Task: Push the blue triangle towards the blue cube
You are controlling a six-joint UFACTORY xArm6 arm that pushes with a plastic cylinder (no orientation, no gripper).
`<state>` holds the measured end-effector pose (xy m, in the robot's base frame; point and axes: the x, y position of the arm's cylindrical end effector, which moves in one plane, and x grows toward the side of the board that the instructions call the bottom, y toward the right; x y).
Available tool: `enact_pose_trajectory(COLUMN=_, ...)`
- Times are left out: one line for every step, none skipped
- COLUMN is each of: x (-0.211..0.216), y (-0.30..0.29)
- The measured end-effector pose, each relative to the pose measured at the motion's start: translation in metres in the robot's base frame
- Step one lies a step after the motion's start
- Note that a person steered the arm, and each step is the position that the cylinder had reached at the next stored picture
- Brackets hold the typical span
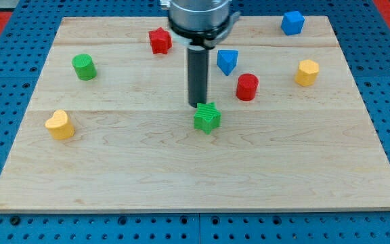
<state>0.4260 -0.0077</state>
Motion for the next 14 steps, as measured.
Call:
enact_pose_trajectory(x=-0.015, y=0.025)
enact_pose_trajectory(x=-0.047, y=0.026)
enact_pose_trajectory(x=-0.085, y=0.030)
enact_pose_trajectory(x=-0.093, y=0.030)
enact_pose_trajectory(x=-0.110, y=0.034)
enact_pose_trajectory(x=-0.127, y=0.003)
enact_pose_trajectory(x=-0.169, y=0.005)
enact_pose_trajectory(x=-0.179, y=0.020)
enact_pose_trajectory(x=-0.176, y=0.059)
enact_pose_trajectory(x=-0.141, y=0.064)
enact_pose_trajectory(x=-0.124, y=0.093)
enact_pose_trajectory(x=-0.121, y=0.068)
enact_pose_trajectory(x=-0.142, y=0.053)
enact_pose_trajectory(x=-0.155, y=0.049)
